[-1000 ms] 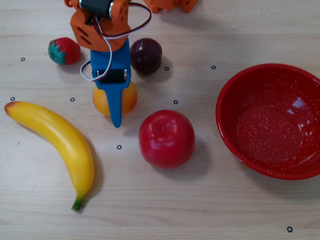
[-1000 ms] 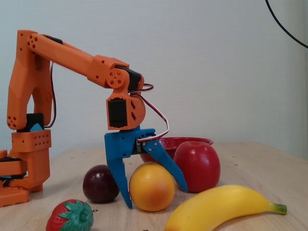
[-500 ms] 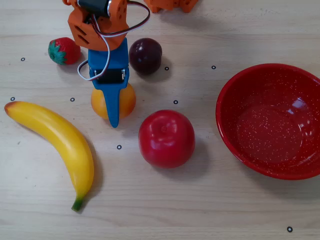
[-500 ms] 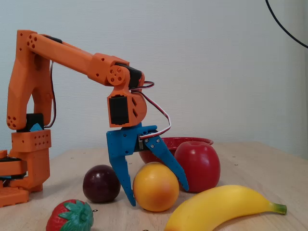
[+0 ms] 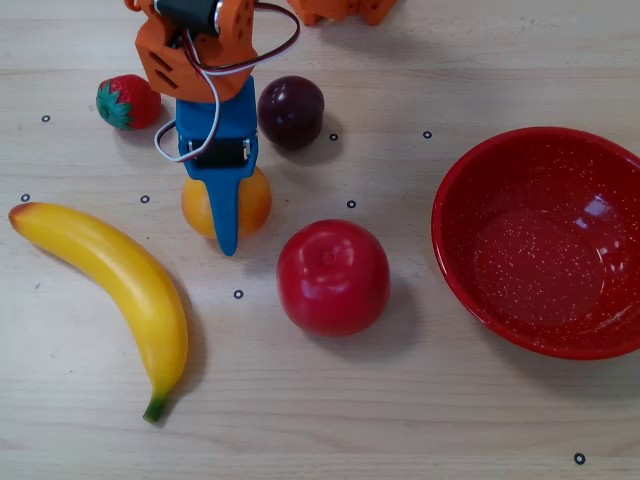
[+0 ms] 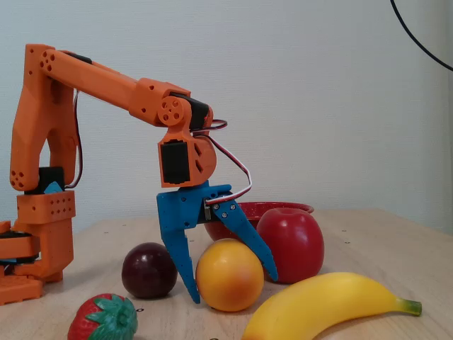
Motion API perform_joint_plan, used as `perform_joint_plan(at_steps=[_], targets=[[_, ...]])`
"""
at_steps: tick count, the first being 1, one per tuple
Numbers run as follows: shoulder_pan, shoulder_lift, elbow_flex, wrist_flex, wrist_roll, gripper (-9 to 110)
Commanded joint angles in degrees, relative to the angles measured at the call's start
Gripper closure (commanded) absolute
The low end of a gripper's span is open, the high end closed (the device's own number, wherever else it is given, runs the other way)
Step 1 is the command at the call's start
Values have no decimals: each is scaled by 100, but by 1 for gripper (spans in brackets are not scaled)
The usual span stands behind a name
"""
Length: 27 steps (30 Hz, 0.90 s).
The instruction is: Put the peach in the red bowl.
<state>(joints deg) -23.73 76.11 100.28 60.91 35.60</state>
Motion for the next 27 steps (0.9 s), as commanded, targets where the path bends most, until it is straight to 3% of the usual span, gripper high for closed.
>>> perform_joint_plan(at_steps=[1,18,27], targets=[[-9,18,-255,211,-9,101],[-114,677,-1169,1784,-26,101],[-53,914,-1081,1661,-79,101]])
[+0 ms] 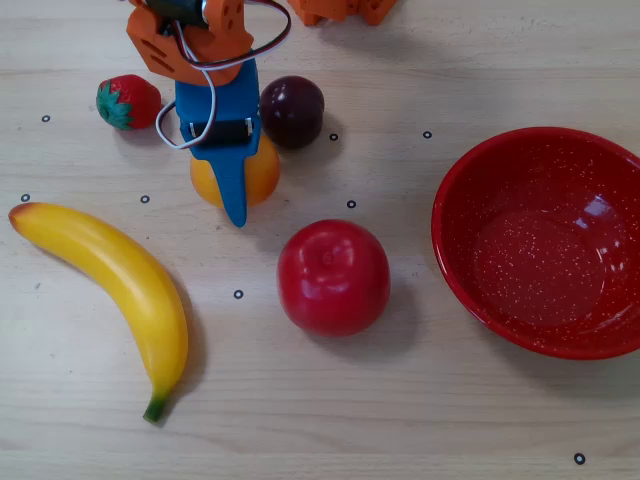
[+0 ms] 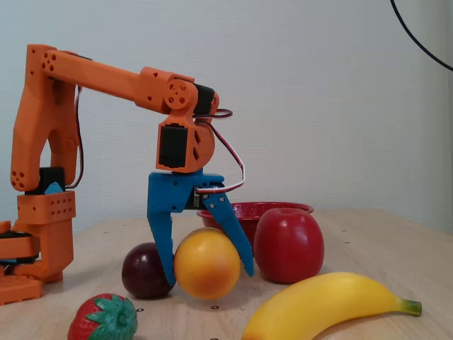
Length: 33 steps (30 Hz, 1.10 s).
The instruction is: Put the peach in the red bowl.
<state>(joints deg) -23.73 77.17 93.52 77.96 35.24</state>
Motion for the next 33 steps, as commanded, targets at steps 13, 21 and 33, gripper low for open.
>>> perform_joint_plan(at_steps=[13,21,33], targets=[[1187,1934,-2092,1415,-1099,101],[2786,2118,-2874,2426,-2408,101],[5265,782,-3120,1872,-3727,101]])
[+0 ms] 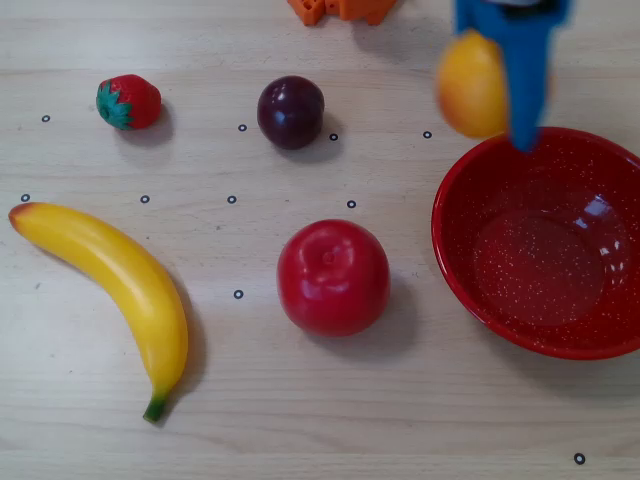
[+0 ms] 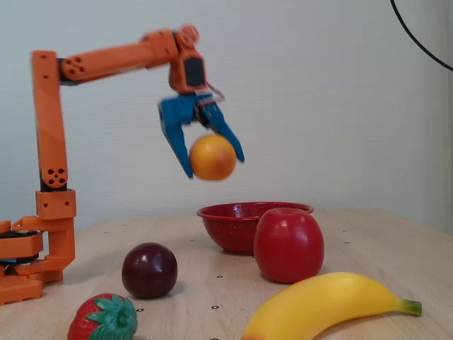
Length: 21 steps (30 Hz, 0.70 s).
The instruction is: Put the peach in the red bowl.
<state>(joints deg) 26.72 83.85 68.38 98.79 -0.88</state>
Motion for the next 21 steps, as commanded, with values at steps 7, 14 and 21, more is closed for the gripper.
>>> perform_joint_plan(at_steps=[7,14,21], targets=[[413,-1415,-1538,-905,185,101],[246,-2813,-2479,-1538,668,101],[123,-3735,-3349,-1301,1143,84]])
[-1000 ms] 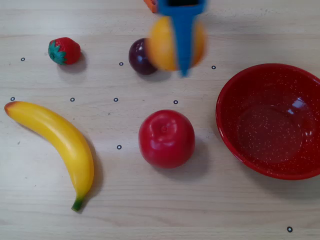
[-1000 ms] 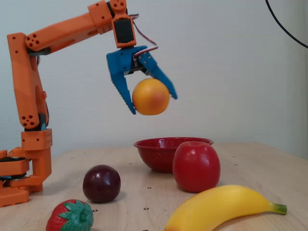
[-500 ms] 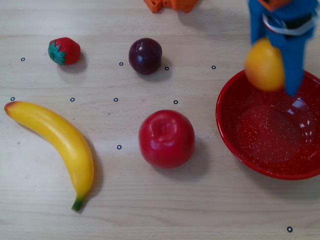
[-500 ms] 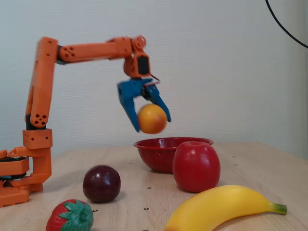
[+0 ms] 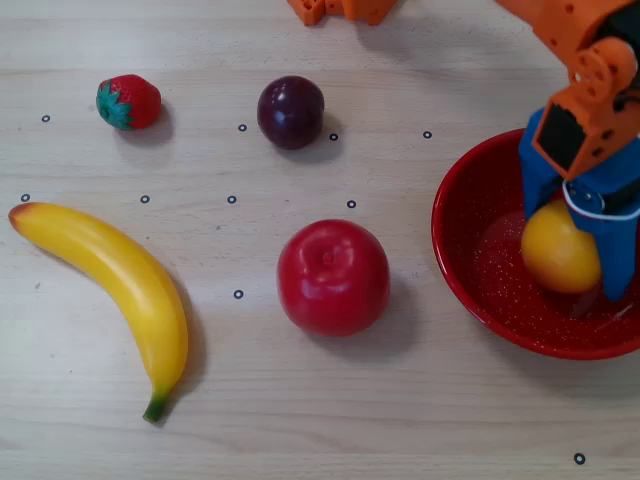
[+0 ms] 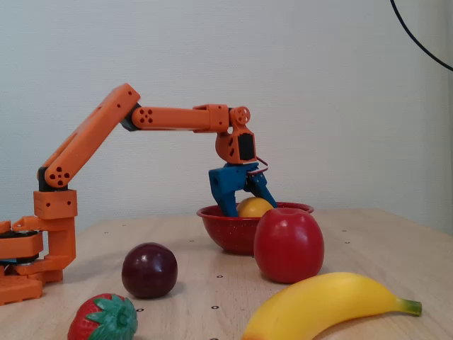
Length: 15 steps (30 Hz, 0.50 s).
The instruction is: Put the peach in the red bowl.
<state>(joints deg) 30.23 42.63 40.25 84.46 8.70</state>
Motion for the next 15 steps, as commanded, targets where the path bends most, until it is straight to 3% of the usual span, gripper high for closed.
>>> perform_joint_plan(at_steps=[1,5,15], targets=[[-255,325,-536,237,229,73],[-308,229,-536,334,264,59],[-404,571,-563,466,431,44]])
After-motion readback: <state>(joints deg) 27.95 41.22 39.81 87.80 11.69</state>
